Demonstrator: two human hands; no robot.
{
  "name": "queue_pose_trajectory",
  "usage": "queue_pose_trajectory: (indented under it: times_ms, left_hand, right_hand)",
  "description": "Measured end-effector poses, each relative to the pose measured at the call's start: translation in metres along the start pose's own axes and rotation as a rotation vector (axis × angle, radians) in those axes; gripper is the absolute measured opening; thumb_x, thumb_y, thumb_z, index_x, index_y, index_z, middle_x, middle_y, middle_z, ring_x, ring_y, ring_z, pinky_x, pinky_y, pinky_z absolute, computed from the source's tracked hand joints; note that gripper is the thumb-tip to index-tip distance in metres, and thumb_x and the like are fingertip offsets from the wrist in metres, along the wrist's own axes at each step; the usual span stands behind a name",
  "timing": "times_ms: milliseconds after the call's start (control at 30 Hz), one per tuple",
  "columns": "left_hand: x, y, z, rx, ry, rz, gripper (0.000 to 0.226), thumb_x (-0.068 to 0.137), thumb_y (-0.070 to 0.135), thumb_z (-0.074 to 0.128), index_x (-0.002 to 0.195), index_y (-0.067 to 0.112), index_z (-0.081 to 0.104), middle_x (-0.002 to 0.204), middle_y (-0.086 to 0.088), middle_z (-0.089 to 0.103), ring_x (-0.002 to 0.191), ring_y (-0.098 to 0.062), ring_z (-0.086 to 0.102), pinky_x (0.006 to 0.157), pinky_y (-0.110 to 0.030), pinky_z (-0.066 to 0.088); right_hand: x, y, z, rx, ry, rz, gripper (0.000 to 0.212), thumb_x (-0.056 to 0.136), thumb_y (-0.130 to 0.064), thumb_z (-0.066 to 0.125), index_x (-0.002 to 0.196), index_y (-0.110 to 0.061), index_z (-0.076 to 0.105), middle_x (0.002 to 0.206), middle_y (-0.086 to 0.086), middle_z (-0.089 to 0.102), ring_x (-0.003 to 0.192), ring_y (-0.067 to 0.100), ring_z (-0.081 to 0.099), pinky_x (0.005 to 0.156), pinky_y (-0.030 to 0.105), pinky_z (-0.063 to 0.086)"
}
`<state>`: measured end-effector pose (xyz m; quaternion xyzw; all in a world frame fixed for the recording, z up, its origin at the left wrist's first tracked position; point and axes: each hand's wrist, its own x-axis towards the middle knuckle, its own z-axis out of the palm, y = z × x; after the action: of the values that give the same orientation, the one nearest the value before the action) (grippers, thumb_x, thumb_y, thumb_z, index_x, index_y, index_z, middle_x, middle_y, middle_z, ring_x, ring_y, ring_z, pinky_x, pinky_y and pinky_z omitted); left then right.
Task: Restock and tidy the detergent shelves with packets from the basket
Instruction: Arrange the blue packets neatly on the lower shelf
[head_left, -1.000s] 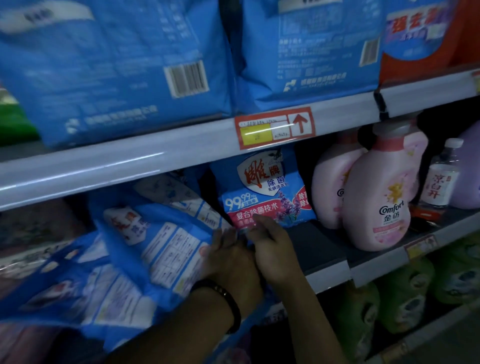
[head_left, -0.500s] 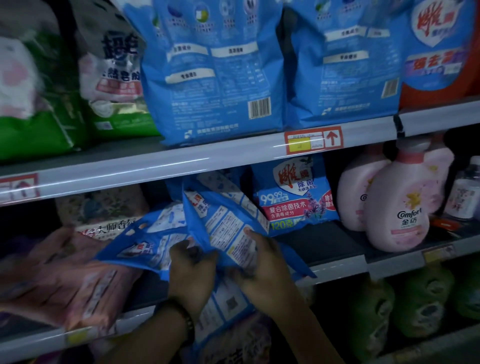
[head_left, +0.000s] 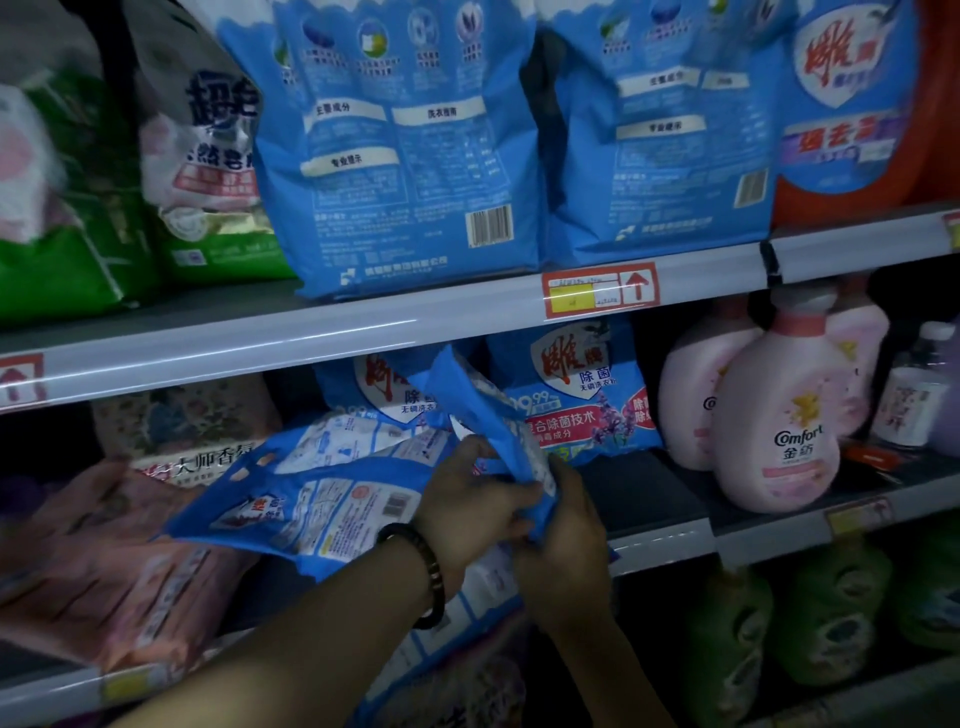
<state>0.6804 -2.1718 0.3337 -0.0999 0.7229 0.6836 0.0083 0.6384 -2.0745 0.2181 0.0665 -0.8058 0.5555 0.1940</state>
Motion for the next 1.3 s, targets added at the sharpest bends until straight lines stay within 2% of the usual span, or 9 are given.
queue_pose_trajectory:
  times_ms: [133, 267, 433, 567, 700, 833, 967, 1133, 1300]
  left_hand:
    - [0.005, -0.007, 0.006, 0.012, -0.121, -0.048, 0.031, 0.097, 0.014, 0.069, 0.125, 0.027, 0.064, 0.117, -0.008, 0.076, 0.110, -0.027, 0.074, 0.092, -0.041, 0.060]
    - [0.015, -0.026, 0.002, 0.104, -0.008, -0.021, 0.028, 0.096, 0.012, 0.073, 0.115, 0.026, 0.059, 0.125, -0.004, 0.060, 0.107, -0.022, 0.066, 0.091, -0.044, 0.062]
    - [0.036, -0.042, 0.001, 0.217, 0.006, 0.052, 0.082, 0.090, 0.016, 0.081, 0.157, 0.023, 0.035, 0.164, 0.002, 0.032, 0.136, -0.023, 0.049, 0.102, -0.044, 0.056]
    - [0.056, -0.031, 0.015, 0.254, -0.092, 0.122, 0.061, 0.089, 0.001, 0.078, 0.124, 0.045, 0.055, 0.118, 0.026, 0.067, 0.093, 0.008, 0.061, 0.093, -0.031, 0.056]
    - [0.082, -0.028, 0.026, 0.276, -0.072, 0.128, 0.073, 0.079, -0.013, 0.073, 0.129, 0.037, 0.056, 0.114, 0.008, 0.072, 0.107, -0.017, 0.067, 0.093, -0.048, 0.060]
    - [0.104, -0.042, 0.029, 0.270, -0.089, 0.135, 0.072, 0.079, -0.020, 0.067, 0.122, 0.036, 0.056, 0.111, 0.001, 0.072, 0.101, -0.019, 0.066, 0.073, -0.033, 0.057]
    - [0.117, -0.064, 0.032, 0.232, 0.034, 0.189, 0.065, 0.071, -0.008, 0.089, 0.105, 0.038, 0.057, 0.109, 0.013, 0.070, 0.101, -0.007, 0.065, 0.087, -0.032, 0.056]
    - [0.128, -0.094, 0.034, 0.361, 0.261, 0.267, 0.080, 0.062, 0.029, 0.101, 0.119, 0.027, 0.045, 0.122, 0.006, 0.061, 0.107, -0.017, 0.063, 0.088, -0.039, 0.058]
    - [0.124, -0.106, 0.037, 0.536, 0.339, 0.426, 0.045, 0.085, 0.018, 0.083, 0.112, 0.018, 0.047, 0.123, -0.006, 0.053, 0.097, -0.010, 0.052, 0.077, -0.012, 0.047]
  right_hand:
    - [0.016, 0.020, -0.039, 0.214, -0.060, 0.057, 0.062, 0.074, -0.024, 0.084, 0.128, -0.040, 0.059, 0.110, -0.020, 0.076, 0.103, 0.002, 0.073, 0.090, 0.033, 0.061]
    - [0.027, 0.041, -0.071, 0.435, -0.066, 0.105, 0.055, 0.081, -0.013, 0.090, 0.130, -0.022, 0.066, 0.119, -0.002, 0.078, 0.109, 0.020, 0.076, 0.095, 0.050, 0.062]
    - [0.037, 0.056, -0.112, 0.693, -0.019, 0.189, 0.067, 0.070, 0.003, 0.086, 0.133, -0.008, 0.065, 0.117, 0.010, 0.080, 0.107, 0.036, 0.076, 0.076, 0.036, 0.065]
    - [0.042, 0.056, -0.132, 0.704, -0.105, 0.198, 0.071, 0.065, 0.004, 0.084, 0.132, -0.012, 0.067, 0.116, 0.010, 0.080, 0.102, 0.032, 0.078, 0.074, 0.033, 0.064]
    - [0.054, 0.062, -0.136, 0.692, -0.150, 0.223, 0.059, 0.078, 0.007, 0.070, 0.132, -0.017, 0.065, 0.116, 0.005, 0.080, 0.102, 0.028, 0.078, 0.073, 0.030, 0.064]
    - [0.066, 0.075, -0.135, 0.656, -0.217, 0.214, 0.067, 0.080, 0.003, 0.071, 0.142, -0.018, 0.056, 0.127, 0.005, 0.076, 0.113, 0.028, 0.075, 0.082, 0.034, 0.065]
    - [0.087, 0.084, -0.134, 0.348, -0.191, 0.098, 0.048, 0.092, 0.002, 0.072, 0.133, -0.018, 0.055, 0.125, 0.000, 0.075, 0.114, 0.020, 0.074, 0.087, 0.036, 0.063]
    - [0.103, 0.086, -0.101, -0.394, 0.256, -0.014, 0.059, 0.090, -0.016, 0.080, 0.143, -0.008, 0.055, 0.126, 0.023, 0.063, 0.114, 0.042, 0.056, 0.085, 0.046, 0.047]
    - [0.085, 0.085, -0.074, -0.214, 0.375, 0.199, 0.087, 0.092, -0.023, 0.081, 0.162, -0.006, 0.032, 0.142, 0.034, 0.046, 0.128, 0.051, 0.047, 0.106, 0.051, 0.044]
